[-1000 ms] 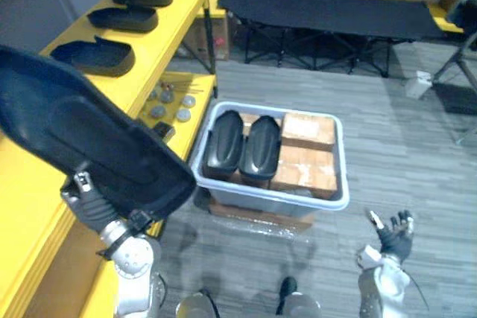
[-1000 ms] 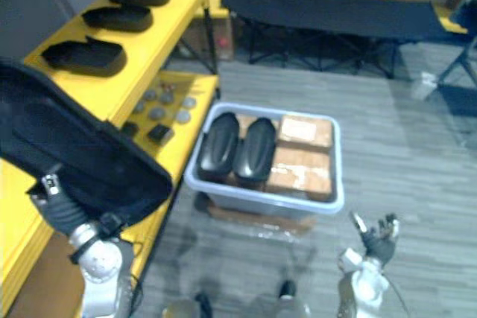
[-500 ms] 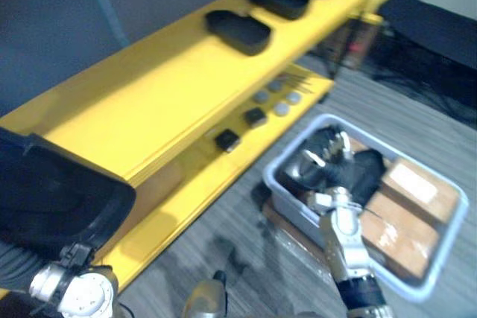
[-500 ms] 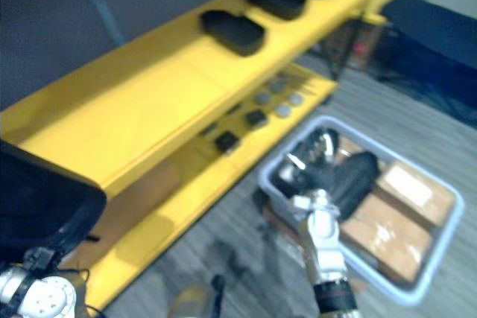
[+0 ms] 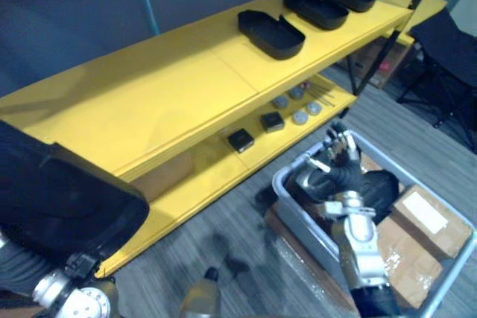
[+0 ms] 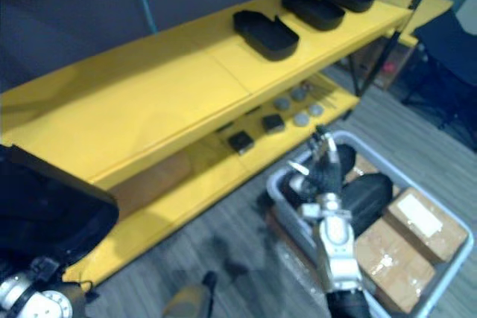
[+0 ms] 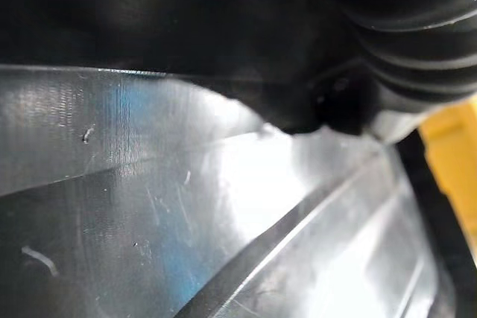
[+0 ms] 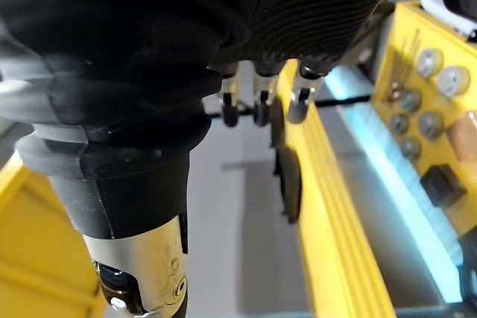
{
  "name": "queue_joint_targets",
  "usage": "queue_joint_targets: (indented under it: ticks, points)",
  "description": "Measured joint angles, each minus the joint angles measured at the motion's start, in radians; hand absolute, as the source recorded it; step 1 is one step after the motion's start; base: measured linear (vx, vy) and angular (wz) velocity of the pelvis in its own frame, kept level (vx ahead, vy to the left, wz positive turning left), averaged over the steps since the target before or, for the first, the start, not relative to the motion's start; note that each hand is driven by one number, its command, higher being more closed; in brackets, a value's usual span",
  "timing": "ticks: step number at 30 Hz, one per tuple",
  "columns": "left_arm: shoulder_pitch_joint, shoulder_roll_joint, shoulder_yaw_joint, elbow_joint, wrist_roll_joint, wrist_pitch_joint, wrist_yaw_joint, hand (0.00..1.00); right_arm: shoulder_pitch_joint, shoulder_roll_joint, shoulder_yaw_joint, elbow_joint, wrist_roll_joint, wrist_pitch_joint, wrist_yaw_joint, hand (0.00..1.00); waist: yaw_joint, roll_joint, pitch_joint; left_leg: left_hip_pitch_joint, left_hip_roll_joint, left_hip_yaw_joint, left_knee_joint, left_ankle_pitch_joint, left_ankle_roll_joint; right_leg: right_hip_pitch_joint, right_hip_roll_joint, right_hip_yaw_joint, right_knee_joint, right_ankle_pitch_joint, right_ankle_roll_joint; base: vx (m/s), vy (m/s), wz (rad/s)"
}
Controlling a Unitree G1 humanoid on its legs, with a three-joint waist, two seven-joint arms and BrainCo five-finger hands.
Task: Walk over and take plastic housings, then place them on the shelf
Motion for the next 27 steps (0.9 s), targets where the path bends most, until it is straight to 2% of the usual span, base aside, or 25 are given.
queue_joint_targets:
  ticks: [3,4,6,7,9,11,12,15,18,21,24,26,27]
  points:
    - [-0.007,0.002,-0.005,0.001,0.000,-0.006,-0.022,1.00,0.008,0.000,-0.010,0.000,-0.022,-0.039,0.015,0.00,-0.001,-0.012,0.008,-0.010,-0.005,0.027,-0.024,0.033,-0.001,-0.004,-0.010,-0.014,0.019,-0.049,0.023,-0.14,-0.010,0.36]
    - [-0.011,0.001,-0.011,0.002,-0.003,-0.008,-0.024,1.00,0.009,-0.002,-0.013,0.001,-0.020,-0.049,0.018,0.00,-0.002,-0.008,0.011,-0.037,0.002,0.038,-0.013,0.035,0.002,-0.022,-0.013,-0.017,0.043,-0.060,0.034,-0.18,0.020,0.26]
    - [-0.026,0.006,-0.028,0.002,-0.016,-0.022,-0.027,1.00,0.009,-0.004,-0.012,0.002,-0.019,-0.075,0.030,0.00,-0.003,-0.003,0.024,-0.060,0.030,0.108,0.013,0.034,0.012,-0.051,-0.025,-0.020,0.097,-0.087,0.034,-0.16,0.040,0.28]
    - [-0.053,0.009,-0.039,0.003,-0.018,-0.024,-0.028,1.00,0.006,-0.009,-0.011,0.003,-0.021,-0.089,0.033,0.00,-0.004,-0.008,0.038,-0.071,0.037,0.146,0.032,0.036,0.014,-0.072,-0.049,-0.023,0.152,-0.113,0.038,-0.11,0.042,0.24]
    - [-0.093,0.012,-0.040,0.003,-0.019,-0.024,-0.027,1.00,-0.009,-0.015,-0.006,0.004,-0.022,-0.113,0.035,0.00,-0.003,-0.013,0.051,-0.096,0.031,0.162,0.060,0.035,0.018,-0.110,-0.081,-0.011,0.219,-0.140,0.039,-0.12,0.073,0.09]
    - [-0.128,0.018,-0.040,0.003,-0.017,-0.023,-0.026,1.00,-0.044,-0.021,-0.006,0.011,-0.025,-0.143,0.034,0.00,-0.005,-0.007,0.065,-0.137,0.029,0.168,0.091,0.032,0.025,-0.158,-0.098,0.001,0.266,-0.146,0.037,-0.10,0.101,-0.10]
    - [-0.149,0.026,-0.039,0.004,-0.017,-0.023,-0.024,1.00,-0.078,-0.023,-0.006,0.030,-0.031,-0.156,0.034,0.00,-0.005,-0.006,0.090,-0.139,0.030,0.183,0.102,0.032,0.028,-0.177,-0.111,0.021,0.295,-0.150,0.034,-0.10,0.097,-0.23]
    - [-0.197,0.059,-0.041,0.045,-0.017,-0.022,-0.022,1.00,-0.136,-0.026,-0.008,0.056,-0.042,-0.168,0.033,0.00,-0.006,0.004,0.126,-0.153,0.024,0.199,0.102,0.040,0.038,-0.224,-0.131,0.050,0.338,-0.161,0.038,-0.09,0.053,-0.14]
    - [-0.220,0.060,-0.041,0.079,-0.017,-0.022,-0.015,1.00,-0.192,-0.028,-0.008,0.061,-0.059,-0.185,0.028,0.00,-0.023,0.006,0.134,-0.185,0.012,0.206,0.085,0.067,0.041,-0.294,-0.155,0.072,0.388,-0.171,0.035,-0.05,0.019,-0.02]
    - [-0.234,0.060,-0.040,0.092,-0.004,-0.022,-0.013,1.00,-0.216,-0.030,-0.014,0.066,-0.057,-0.184,0.029,0.00,-0.026,0.010,0.149,-0.190,0.009,0.210,0.092,0.067,0.041,-0.309,-0.167,0.077,0.414,-0.180,0.033,-0.01,0.000,-0.02]
    - [-0.233,0.061,-0.037,0.092,0.049,-0.019,-0.037,1.00,-0.210,-0.031,-0.037,0.065,-0.044,-0.184,0.027,0.00,-0.030,0.009,0.149,-0.183,0.007,0.204,0.121,0.049,0.035,-0.279,-0.169,0.068,0.412,-0.189,0.044,0.03,-0.027,0.08]
    - [-0.231,0.078,-0.032,0.089,0.131,0.006,-0.063,1.00,-0.199,-0.047,-0.072,0.063,-0.038,-0.184,-0.003,0.00,-0.029,0.005,0.148,-0.158,-0.008,0.199,0.131,0.018,0.044,-0.215,-0.184,0.034,0.375,-0.197,0.049,0.09,0.024,0.22]
    - [-0.230,0.091,-0.032,0.088,0.134,0.010,-0.070,1.00,-0.195,-0.048,-0.082,0.062,-0.036,-0.184,-0.012,0.00,-0.030,-0.001,0.150,-0.150,-0.010,0.211,0.140,0.009,0.057,-0.196,-0.189,0.023,0.359,-0.196,0.055,0.13,0.061,0.32]
